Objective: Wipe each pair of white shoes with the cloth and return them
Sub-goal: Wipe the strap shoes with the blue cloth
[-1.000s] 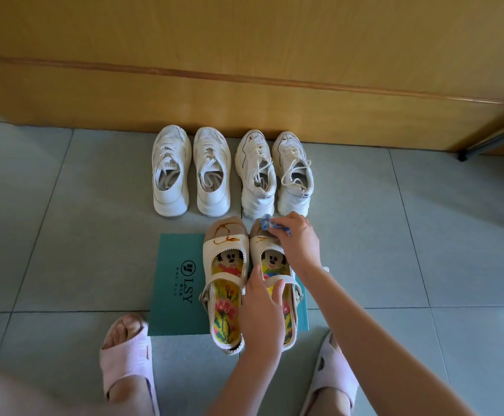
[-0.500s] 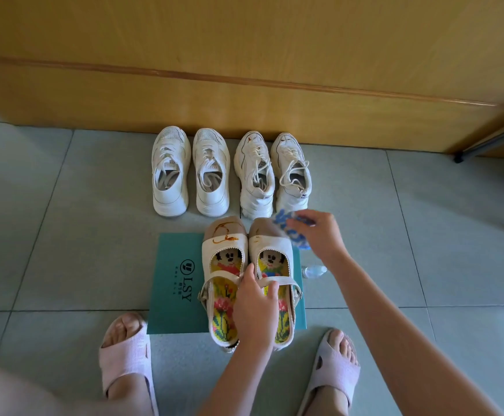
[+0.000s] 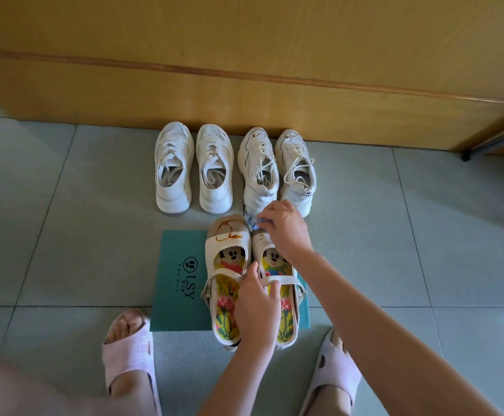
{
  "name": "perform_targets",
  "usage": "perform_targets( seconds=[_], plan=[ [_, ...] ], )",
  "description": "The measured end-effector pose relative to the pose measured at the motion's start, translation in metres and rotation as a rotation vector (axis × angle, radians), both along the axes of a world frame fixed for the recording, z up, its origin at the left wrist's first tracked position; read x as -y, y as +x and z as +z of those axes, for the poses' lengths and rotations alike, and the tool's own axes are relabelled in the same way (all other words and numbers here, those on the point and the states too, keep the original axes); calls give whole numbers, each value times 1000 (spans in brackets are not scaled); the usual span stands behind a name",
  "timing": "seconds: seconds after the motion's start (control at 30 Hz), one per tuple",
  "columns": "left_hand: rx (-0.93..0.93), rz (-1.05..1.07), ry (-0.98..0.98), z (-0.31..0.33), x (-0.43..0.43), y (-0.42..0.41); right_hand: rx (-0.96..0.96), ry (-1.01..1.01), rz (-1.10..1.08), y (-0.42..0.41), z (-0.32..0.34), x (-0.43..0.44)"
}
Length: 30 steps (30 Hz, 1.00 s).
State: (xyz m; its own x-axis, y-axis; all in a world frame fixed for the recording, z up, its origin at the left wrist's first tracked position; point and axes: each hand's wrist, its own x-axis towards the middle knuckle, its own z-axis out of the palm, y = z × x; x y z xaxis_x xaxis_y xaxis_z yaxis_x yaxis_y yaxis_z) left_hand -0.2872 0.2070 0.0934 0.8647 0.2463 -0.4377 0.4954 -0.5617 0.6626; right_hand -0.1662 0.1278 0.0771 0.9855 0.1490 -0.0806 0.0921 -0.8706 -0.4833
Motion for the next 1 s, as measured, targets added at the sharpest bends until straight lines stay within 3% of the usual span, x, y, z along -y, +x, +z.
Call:
perform_targets(
  seconds=[0.2, 0.47, 0.57, 0.63, 0.7, 0.77, 0.87, 1.0],
  plan=[
    [-7, 39, -16, 1, -1, 0, 75, -105, 240, -19, 1, 3],
    [-18, 48, -37, 2, -1, 1, -293, -89, 363, -18, 30, 27],
    [-13, 40, -28, 3, -1, 0, -443, 191, 167, -5, 47, 38],
    [-6, 38, -23, 3, -1, 0, -372, 348, -82, 5, 49, 45],
    [-4, 37, -23, 2, -1, 0, -219, 374, -297, 12, 39, 46],
    [-6, 37, -30, 2, -1, 0, -192, 374, -407, 13, 26, 42],
    [-9, 41, -46, 1, -2, -1, -266, 336, -429, -1, 3, 35],
    [-13, 39, -54, 1, -1, 0, -177, 327, -496, -25, -4, 38]
  ],
)
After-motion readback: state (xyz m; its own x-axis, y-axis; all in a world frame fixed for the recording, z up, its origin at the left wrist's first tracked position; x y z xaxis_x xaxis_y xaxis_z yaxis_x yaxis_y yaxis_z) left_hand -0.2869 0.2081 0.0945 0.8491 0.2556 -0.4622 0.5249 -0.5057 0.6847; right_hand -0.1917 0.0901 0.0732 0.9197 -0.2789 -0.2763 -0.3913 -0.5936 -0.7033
